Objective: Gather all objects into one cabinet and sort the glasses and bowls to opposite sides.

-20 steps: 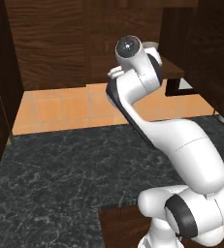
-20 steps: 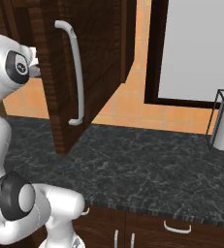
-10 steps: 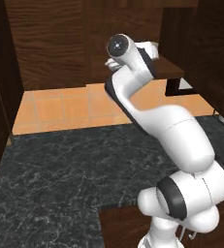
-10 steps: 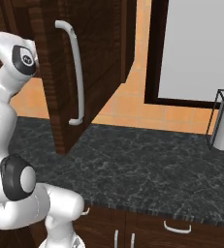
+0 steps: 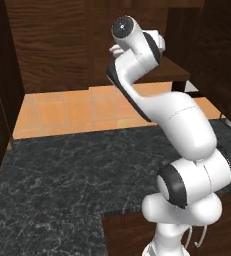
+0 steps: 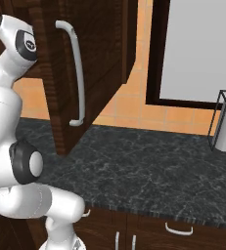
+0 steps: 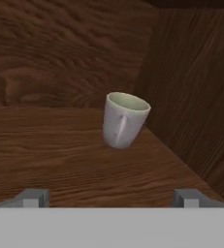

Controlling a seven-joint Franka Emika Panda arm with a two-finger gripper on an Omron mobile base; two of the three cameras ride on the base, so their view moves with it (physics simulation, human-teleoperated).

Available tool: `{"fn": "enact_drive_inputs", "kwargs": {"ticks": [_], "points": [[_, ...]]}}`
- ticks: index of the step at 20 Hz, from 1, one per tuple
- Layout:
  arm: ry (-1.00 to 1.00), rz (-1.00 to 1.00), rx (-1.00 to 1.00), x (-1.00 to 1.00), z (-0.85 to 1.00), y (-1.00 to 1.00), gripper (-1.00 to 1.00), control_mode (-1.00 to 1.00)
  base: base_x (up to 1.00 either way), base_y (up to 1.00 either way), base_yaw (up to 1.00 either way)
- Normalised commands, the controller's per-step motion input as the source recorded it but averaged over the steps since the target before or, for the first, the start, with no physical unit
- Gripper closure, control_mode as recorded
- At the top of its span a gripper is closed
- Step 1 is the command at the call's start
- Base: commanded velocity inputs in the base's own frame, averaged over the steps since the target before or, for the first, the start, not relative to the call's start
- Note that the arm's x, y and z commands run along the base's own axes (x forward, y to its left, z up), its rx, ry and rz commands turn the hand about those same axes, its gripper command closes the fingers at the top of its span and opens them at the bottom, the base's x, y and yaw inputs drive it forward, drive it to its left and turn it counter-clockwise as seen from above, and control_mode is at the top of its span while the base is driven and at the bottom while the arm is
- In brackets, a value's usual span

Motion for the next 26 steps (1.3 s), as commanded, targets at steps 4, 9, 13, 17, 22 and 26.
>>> {"fn": "enact_drive_inputs", "kwargs": {"ticks": [4, 9, 13, 17, 22, 26], "points": [[-0.07, 0.0, 0.08, 0.0, 0.02, -0.37, -1.0, -1.0, 0.0, 0.0, 0.0], [-0.14, 0.0, 0.0, 0.08, -0.01, -0.16, -1.0, -1.0, 0.0, 0.0, 0.0], [-0.16, 0.0, 0.0, 0.07, -0.26, -0.11, -1.0, -1.0, 0.0, 0.0, 0.0], [-0.12, 0.0, 0.0, 0.01, -0.24, -0.06, -1.0, -1.0, 0.0, 0.0, 0.0], [0.0, 0.0, 0.01, 0.18, 0.0, -0.1, -1.0, -1.0, 0.0, 0.0, 0.0], [0.03, 0.0, 0.04, 0.38, 0.0, -0.13, -1.0, -1.0, 0.0, 0.0, 0.0]]}}
